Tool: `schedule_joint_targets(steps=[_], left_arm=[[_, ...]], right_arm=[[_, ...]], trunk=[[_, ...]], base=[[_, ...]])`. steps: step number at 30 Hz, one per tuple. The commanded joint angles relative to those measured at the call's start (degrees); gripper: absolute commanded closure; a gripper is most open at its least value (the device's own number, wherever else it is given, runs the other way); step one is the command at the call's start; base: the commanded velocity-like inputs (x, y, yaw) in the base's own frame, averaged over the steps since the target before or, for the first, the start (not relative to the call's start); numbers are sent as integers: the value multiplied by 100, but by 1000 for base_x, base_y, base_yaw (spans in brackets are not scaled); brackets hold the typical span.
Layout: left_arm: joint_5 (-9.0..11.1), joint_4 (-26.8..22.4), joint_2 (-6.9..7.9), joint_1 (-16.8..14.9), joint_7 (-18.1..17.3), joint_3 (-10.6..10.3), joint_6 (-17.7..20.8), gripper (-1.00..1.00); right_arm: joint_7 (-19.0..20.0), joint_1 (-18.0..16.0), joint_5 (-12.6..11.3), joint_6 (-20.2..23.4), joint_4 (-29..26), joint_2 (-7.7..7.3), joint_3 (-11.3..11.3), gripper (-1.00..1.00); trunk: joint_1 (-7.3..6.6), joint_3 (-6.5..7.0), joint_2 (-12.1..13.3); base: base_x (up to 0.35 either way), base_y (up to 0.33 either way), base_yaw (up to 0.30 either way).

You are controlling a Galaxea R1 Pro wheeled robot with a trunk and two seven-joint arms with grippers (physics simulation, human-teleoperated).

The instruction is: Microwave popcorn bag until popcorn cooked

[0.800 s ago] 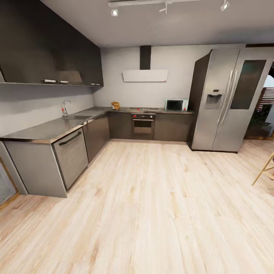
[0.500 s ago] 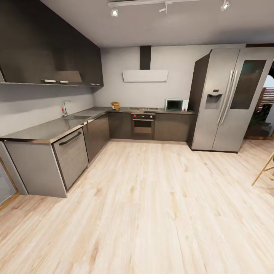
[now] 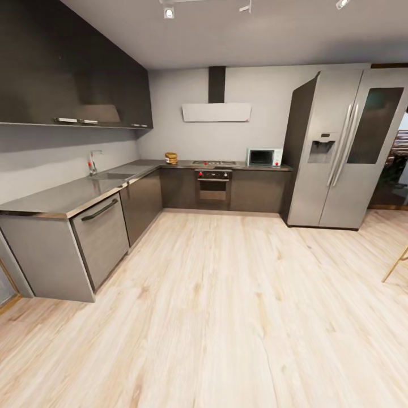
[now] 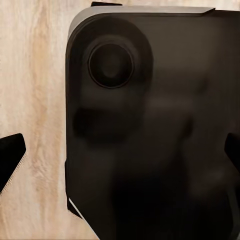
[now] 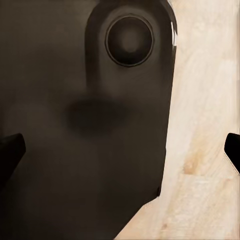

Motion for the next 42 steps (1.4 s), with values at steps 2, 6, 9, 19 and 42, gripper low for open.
schedule_joint_targets(steps=[2,6,9,19,42], left_arm=[[32,-2,-1,-1,-1,8,-2,-100],[38,-2,-1,-1,7,7,4,-100],[44,-2,-1,-1,3,7,16,-100],[48,-2,-10,-1,23,7,51,-100],[63,-237,-207,-1,16,-9,153,-100]], right_arm=[[-1,-1,6,-1,0,-1,6,-100],[-1,-1,2,-3,2,-1,2,-100],[-1,-1,-9,-4,1,1,-2,-100],[-1,-1,-46,-336,7,-7,-3,-100],[-1,-1,-60,-370,9,-30,-22,-100]], trunk=[[3,-4,-2],[3,-4,-2],[3,-4,-2],[3,-4,-2],[3,-4,-2]], base=[[319,0,0],[319,0,0],[319,-26,0],[319,-83,0],[319,-92,0]])
